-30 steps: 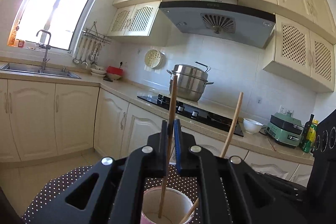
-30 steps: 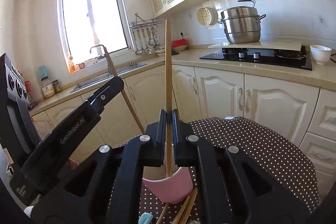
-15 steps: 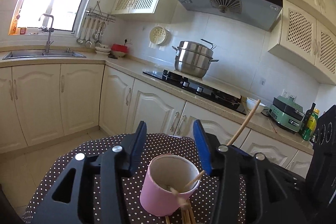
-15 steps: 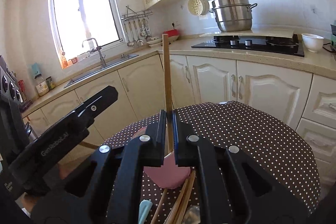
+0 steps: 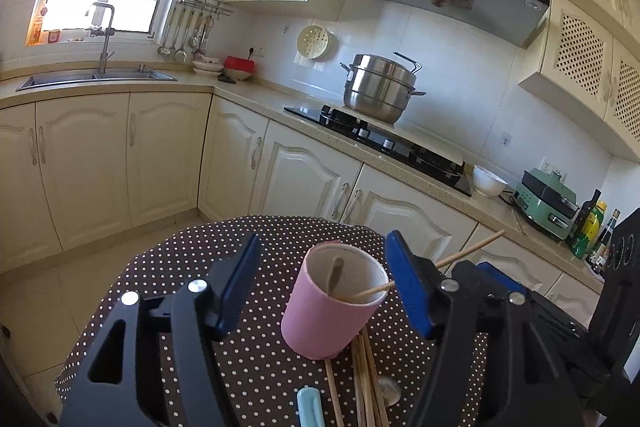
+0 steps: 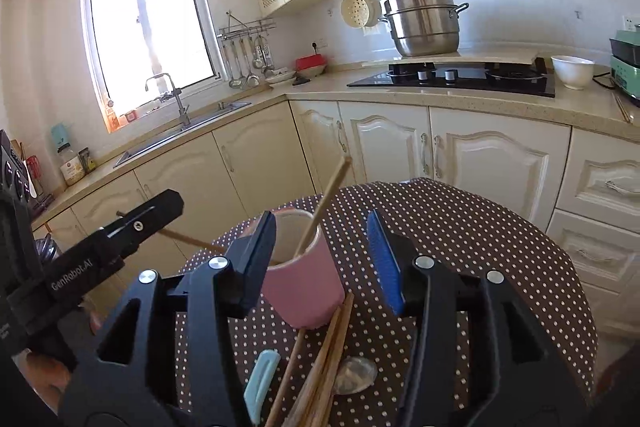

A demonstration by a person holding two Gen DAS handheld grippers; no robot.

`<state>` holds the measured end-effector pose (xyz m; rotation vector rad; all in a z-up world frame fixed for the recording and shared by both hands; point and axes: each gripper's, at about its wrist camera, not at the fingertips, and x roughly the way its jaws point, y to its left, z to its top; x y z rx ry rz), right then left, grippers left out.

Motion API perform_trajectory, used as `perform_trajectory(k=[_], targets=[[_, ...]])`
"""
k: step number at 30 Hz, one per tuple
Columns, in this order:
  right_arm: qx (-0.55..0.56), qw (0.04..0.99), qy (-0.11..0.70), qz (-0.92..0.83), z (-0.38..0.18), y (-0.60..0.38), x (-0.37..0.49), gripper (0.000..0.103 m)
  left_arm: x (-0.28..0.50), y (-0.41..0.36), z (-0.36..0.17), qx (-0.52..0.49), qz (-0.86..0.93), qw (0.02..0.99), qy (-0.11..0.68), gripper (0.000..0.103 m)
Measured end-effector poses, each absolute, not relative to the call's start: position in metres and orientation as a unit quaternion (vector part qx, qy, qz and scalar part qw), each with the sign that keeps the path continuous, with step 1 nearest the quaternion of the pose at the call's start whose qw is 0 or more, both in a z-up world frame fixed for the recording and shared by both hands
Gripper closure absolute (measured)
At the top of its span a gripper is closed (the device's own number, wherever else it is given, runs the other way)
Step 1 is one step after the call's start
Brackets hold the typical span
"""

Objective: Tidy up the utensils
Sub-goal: 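Open the left gripper over the cup while the right gripper opens too, then lower both tools and close each gripper on another wooden chopstick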

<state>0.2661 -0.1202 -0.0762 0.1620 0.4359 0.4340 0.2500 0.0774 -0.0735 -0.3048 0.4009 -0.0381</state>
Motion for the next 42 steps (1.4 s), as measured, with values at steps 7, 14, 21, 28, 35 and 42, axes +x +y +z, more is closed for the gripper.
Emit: perform_trajectory(k=[7, 14, 21, 28, 35, 42], targets=[[0.054, 0.934, 0.282, 0.213, -0.111, -0.126, 0.247, 0.056, 0.233, 0.072, -0.092, -0.147, -0.023, 0.959, 0.243, 0.039], [0.036, 0.884, 0.401, 0.237, -0.172, -0.114, 0.248, 0.069, 0.218, 0.067, -0.121, -0.149, -0.022, 0.947, 0.282, 0.039], [0.037, 0.861, 0.437, 0.259, -0.192, -0.104, 0.248, 0.083, 0.216, 0.06, -0.14, -0.135, -0.031, 0.934, 0.33, 0.039], [0.043, 0.862, 0.44, 0.249, -0.194, -0.121, 0.246, 0.092, 0.235, 0.04, -0.16, -0.134, -0.071, 0.906, 0.395, 0.039], [0.067, 0.854, 0.456, 0.242, -0.196, -0.146, 0.248, 0.092, 0.268, 0.013, -0.188, -0.136, -0.099, 0.861, 0.479, 0.065], [0.085, 0.844, 0.464, 0.256, -0.197, -0.159, 0.249, 0.092, 0.283, -0.003, -0.202, -0.135, -0.094, 0.847, 0.505, 0.081]])
